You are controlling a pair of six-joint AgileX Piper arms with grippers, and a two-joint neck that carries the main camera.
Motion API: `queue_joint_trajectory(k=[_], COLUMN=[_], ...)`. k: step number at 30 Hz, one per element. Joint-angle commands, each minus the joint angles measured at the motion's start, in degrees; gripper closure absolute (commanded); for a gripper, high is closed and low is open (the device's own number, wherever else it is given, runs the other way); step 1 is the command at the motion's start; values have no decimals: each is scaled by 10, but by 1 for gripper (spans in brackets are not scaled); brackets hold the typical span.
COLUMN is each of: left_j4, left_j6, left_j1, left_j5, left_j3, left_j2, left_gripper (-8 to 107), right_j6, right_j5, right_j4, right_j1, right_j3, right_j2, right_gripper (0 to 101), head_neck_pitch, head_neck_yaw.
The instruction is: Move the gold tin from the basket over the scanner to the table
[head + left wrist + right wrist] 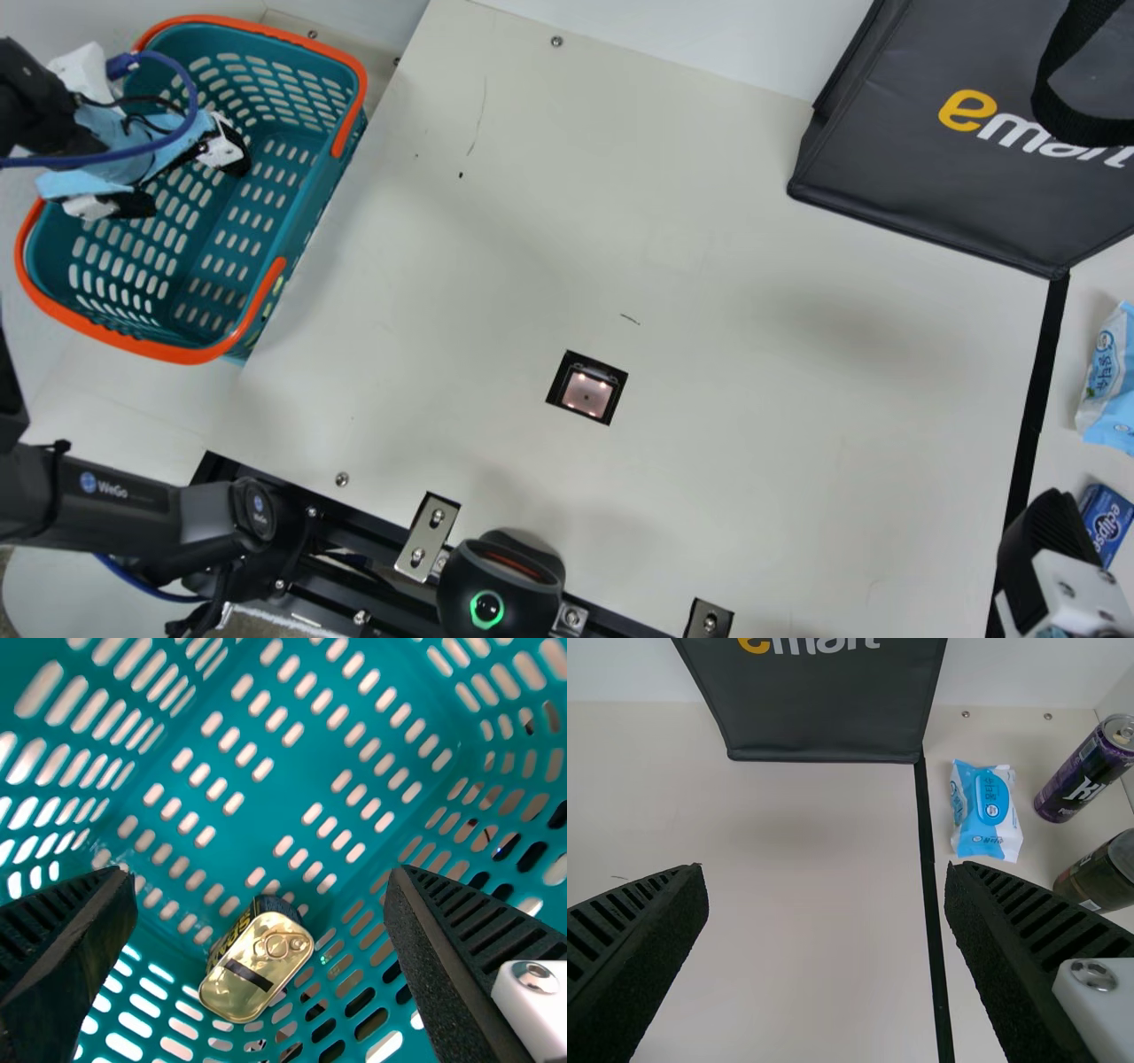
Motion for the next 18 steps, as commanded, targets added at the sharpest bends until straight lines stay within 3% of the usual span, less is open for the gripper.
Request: queue_joint_trajectory(k=[1,18], left_j4=[-1,-11], left_j6=[4,56], left_j1=[1,3], left_j5=[0,11], left_j3=[3,23], left_j2=[4,35], left_gripper=[9,9], right_j6=[0,0], right_j5=[0,0], right_j4=[0,0], right_j1=[0,0], right_j3=[0,0], right_j2=[0,0], right_gripper=[6,6], head_neck_pitch=[-17,-17], head_neck_yaw=[1,1])
